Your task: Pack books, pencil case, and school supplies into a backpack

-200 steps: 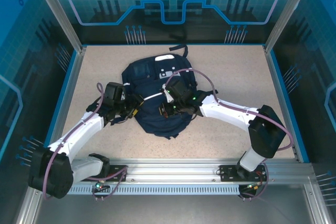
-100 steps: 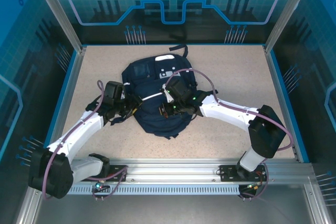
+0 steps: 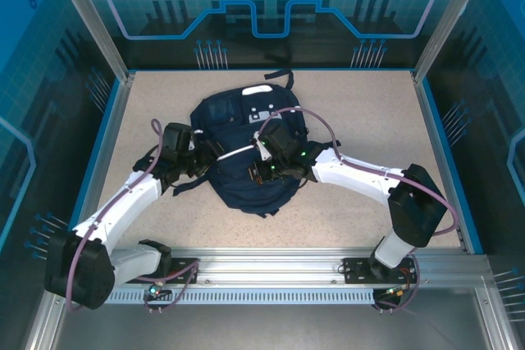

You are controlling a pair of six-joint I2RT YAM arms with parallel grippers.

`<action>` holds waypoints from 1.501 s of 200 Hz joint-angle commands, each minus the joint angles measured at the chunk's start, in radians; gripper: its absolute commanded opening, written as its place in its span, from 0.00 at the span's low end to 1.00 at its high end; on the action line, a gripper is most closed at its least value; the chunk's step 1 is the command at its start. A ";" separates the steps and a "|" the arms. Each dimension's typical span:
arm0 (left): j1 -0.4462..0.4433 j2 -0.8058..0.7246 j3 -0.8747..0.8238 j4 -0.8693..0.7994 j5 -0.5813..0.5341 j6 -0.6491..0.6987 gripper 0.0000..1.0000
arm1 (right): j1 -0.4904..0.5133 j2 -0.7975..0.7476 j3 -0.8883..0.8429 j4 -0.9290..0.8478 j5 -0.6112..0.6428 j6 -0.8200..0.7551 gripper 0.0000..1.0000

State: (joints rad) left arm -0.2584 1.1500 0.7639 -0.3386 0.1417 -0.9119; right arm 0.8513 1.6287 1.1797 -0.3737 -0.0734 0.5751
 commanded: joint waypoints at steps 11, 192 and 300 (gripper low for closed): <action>-0.005 0.024 -0.021 0.040 0.019 -0.022 0.48 | 0.010 -0.030 0.008 -0.005 0.004 -0.004 0.00; 0.046 0.059 0.004 -0.063 -0.046 0.096 0.00 | -0.334 -0.177 0.004 -0.159 0.059 -0.313 0.00; 0.192 -0.001 0.189 -0.346 -0.148 0.104 0.68 | -0.089 -0.032 0.074 -0.014 -0.147 -0.198 0.00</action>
State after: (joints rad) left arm -0.0681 1.2171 0.9192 -0.5240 0.0612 -0.7563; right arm 0.7036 1.5509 1.1923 -0.4896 -0.1528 0.3149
